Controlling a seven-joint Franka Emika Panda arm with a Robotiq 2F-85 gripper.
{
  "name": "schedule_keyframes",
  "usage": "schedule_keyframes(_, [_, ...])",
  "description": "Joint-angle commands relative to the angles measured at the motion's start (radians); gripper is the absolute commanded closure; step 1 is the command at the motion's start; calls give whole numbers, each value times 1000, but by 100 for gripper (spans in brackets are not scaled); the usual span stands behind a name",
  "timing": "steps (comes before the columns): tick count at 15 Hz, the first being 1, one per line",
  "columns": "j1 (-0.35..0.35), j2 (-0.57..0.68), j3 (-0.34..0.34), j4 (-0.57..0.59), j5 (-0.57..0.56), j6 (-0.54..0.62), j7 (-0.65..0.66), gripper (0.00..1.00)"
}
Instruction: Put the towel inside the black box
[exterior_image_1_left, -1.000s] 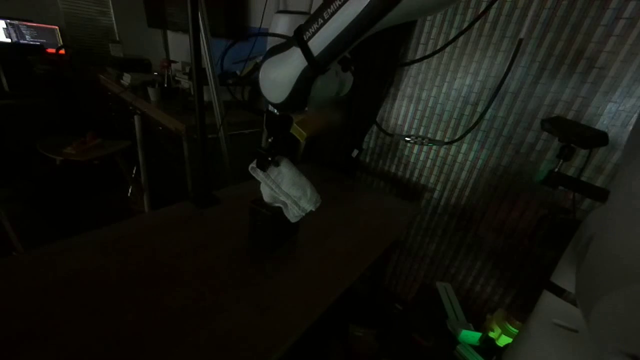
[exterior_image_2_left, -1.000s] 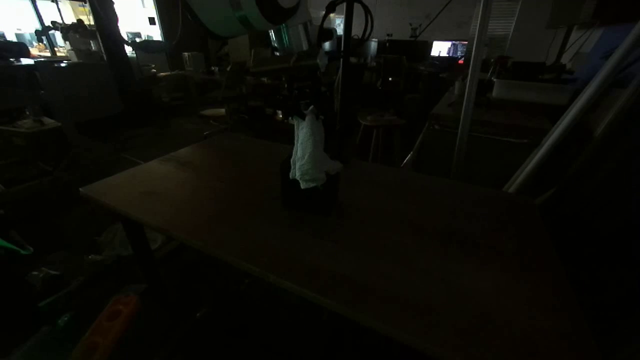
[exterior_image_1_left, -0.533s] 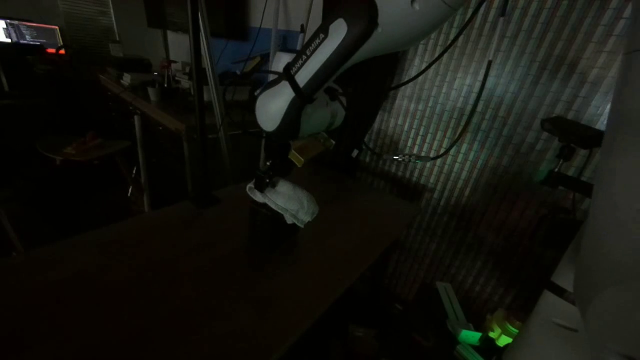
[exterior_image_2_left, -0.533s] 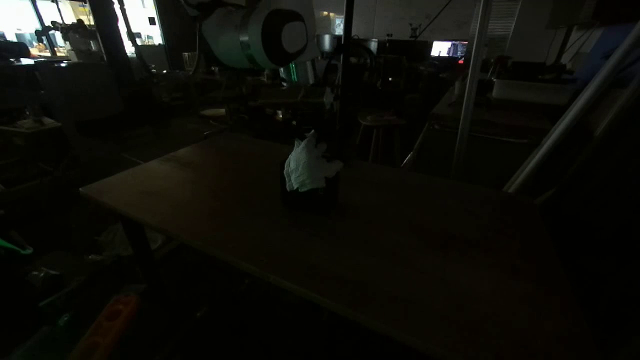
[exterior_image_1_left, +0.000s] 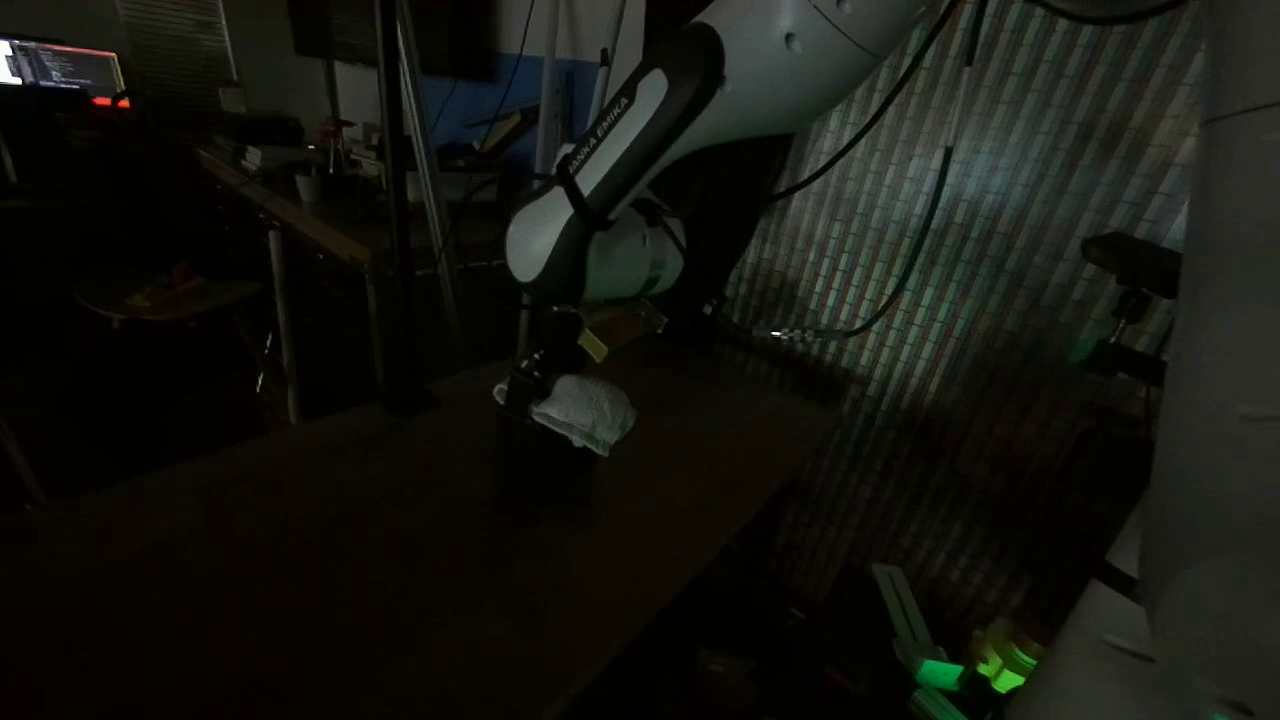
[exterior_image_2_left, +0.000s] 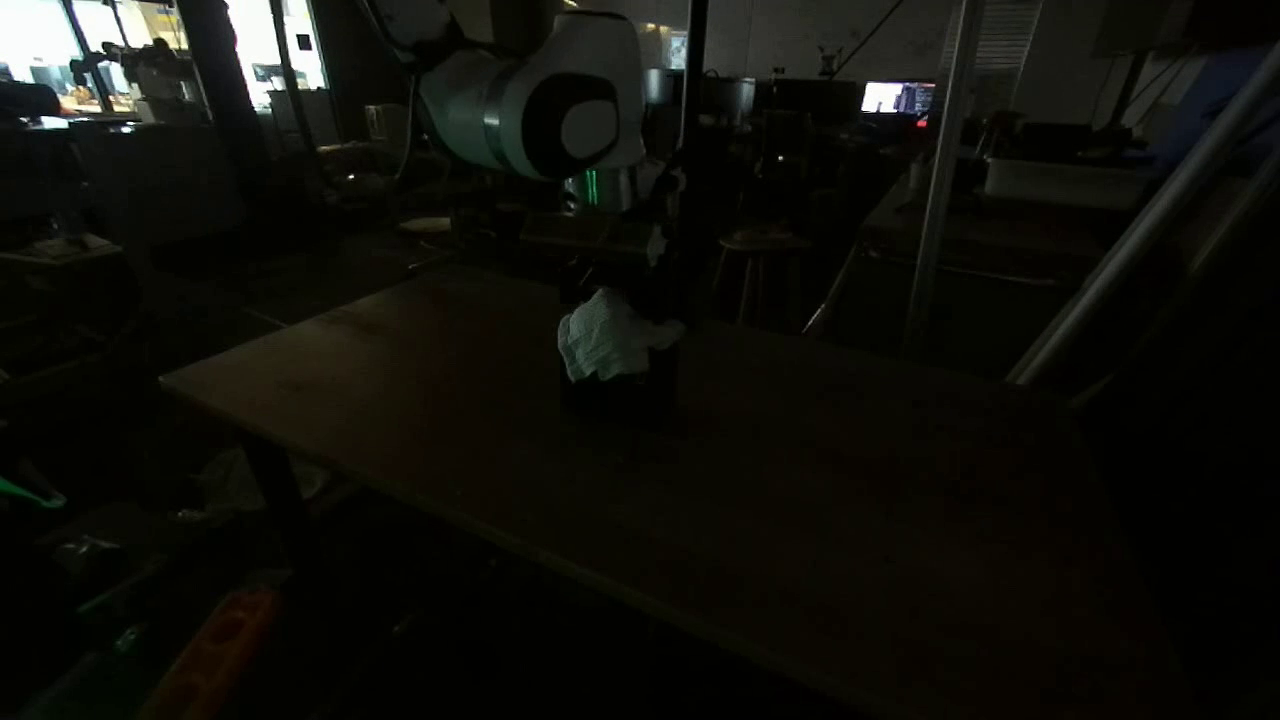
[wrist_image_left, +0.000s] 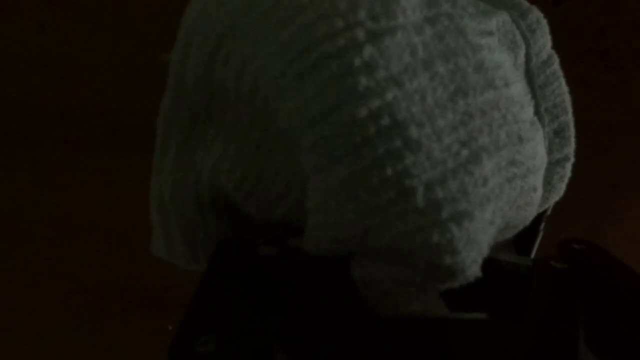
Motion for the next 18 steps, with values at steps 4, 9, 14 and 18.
schedule_keyframes(4, [-79, 98, 147, 8, 201, 37, -169, 88])
schedule_keyframes(9, [-119, 98, 246, -12, 372, 8, -297, 89])
schedule_keyframes(14, [-88, 21, 212, -24, 330, -23, -280, 89])
schedule_keyframes(18, [-44, -42, 173, -23, 238, -80, -231, 88])
